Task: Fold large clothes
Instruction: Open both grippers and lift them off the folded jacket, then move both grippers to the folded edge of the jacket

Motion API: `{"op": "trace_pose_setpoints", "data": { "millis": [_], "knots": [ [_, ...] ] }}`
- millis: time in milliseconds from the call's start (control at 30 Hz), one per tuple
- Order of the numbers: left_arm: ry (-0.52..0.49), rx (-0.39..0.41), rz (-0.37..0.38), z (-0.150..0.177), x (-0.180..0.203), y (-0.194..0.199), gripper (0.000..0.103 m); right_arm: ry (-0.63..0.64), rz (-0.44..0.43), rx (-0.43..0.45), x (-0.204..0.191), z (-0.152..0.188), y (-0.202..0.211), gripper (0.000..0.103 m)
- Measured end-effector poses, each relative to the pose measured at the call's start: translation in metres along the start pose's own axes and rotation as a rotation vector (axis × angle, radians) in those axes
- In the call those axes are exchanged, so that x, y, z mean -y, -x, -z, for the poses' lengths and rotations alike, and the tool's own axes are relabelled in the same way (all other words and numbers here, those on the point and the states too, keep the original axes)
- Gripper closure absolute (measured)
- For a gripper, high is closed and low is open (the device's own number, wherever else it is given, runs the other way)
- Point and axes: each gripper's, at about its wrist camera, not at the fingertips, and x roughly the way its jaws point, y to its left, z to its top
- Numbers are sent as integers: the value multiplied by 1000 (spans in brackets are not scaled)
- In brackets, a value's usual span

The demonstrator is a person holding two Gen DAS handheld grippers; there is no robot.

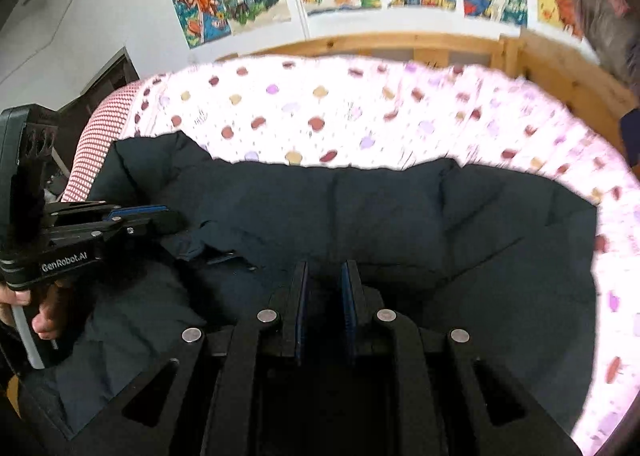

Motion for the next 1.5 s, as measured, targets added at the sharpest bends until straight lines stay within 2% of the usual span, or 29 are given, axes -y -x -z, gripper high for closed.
{"op": "trace_pose_setpoints", "data": {
  "millis": [33,67,100,133,267,333,433,567,667,900,1067,1233,1500],
  "knots": [
    [0,8,-5,2,2,7,72,-3,12,17,-2,0,10,83],
    [0,23,-14,2,5,18,66,-10,16,26,2,-2,18,75],
    [1,34,-17,1,6,22,55,-19,19,38,5,-4,25,65],
    [4,50,-19,0,9,30,48,-26,22,54,4,-5,35,61],
    [21,113,-41,3,11,70,29,-19,53,70,8,-14,58,57],
    [36,142,-54,4,15,85,17,-26,57,76,5,-14,71,51],
    [53,183,-60,8,19,113,11,-33,55,107,-2,-10,92,38],
    [9,251,-107,17,35,147,6,-32,54,139,-11,-4,123,33],
    [-14,310,-131,25,49,175,2,-15,64,170,-19,1,149,24],
    [-25,367,-141,43,70,221,0,-11,66,231,-29,14,203,14],
    [-58,394,-167,61,85,245,0,-8,46,287,-38,29,238,13],
    [-66,428,-161,83,98,271,0,10,32,325,-50,47,266,12],
    [-63,465,-176,118,107,303,0,26,26,356,-64,79,293,12]
  ]
}}
